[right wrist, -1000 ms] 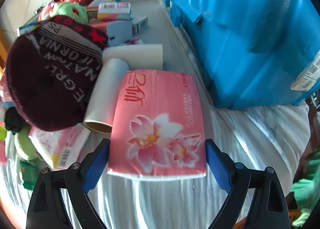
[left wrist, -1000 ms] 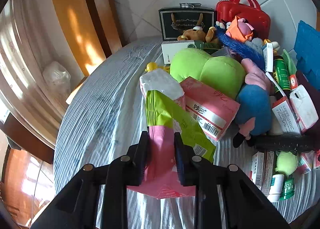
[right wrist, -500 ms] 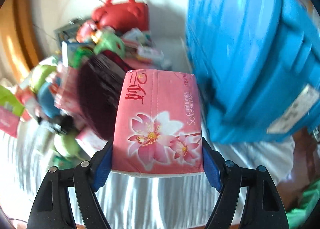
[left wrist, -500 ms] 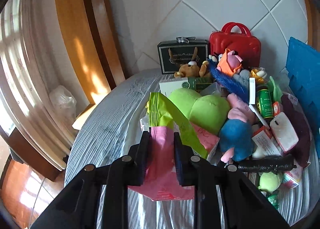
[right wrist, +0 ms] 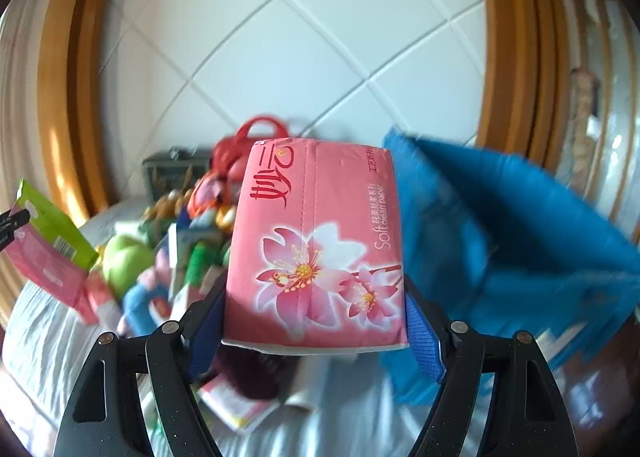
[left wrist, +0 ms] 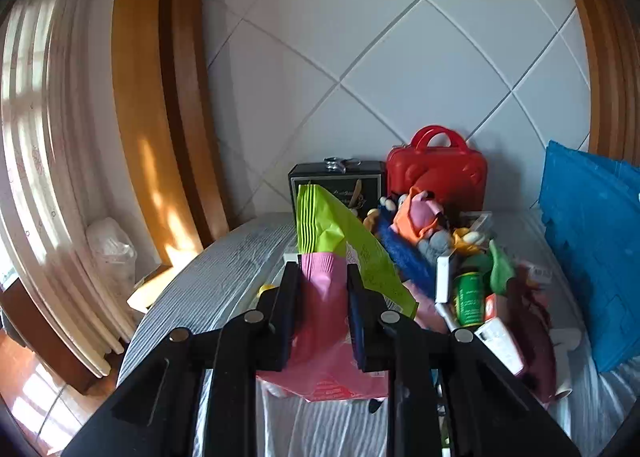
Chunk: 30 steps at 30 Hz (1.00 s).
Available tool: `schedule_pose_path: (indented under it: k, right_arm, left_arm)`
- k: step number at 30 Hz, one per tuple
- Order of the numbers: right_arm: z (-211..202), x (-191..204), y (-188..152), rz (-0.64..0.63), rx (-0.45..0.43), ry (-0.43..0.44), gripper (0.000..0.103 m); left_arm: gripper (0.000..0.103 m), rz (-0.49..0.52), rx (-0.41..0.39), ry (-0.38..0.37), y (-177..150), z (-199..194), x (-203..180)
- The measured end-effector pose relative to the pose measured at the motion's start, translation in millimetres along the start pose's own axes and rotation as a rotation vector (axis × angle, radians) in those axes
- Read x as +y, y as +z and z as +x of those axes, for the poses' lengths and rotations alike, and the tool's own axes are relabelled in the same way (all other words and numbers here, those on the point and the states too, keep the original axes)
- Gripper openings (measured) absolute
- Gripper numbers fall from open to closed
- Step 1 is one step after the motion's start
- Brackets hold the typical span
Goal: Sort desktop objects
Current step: 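Carry the pad pack and tissue pack in both grippers over the blue crate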
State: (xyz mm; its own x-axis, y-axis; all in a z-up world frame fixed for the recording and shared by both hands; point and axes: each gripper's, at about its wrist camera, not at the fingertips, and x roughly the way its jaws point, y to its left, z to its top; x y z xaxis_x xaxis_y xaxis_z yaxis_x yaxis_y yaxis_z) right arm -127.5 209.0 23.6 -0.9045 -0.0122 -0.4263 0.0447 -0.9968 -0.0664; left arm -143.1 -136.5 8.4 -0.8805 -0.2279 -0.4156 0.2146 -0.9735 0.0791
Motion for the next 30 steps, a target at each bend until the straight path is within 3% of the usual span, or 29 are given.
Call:
schedule_pose_path:
  k: [9, 22, 27, 30]
  right_arm:
    - [-19, -88, 45, 0.027, -0.086, -0.098, 0.079]
    - [-2, -257, 55, 0.126, -0.079, -0.220, 0.079]
    - [17, -310, 52, 0.119, -0.026, -0.235, 0.079]
    - [30, -334, 48, 0.114, 0.030, -0.234, 0.079]
  left_arm:
    - [0.022, 0.009, -0.116, -0.125, 59, -20, -100]
    - [0.022, 0.085, -0.292, -0.320, 141, -79, -332]
    - [0.022, 0.119, -0.287, -0.404, 153, -103, -423]
    - [0.022, 0.170, -0.206, -0.462, 149, -104, -476]
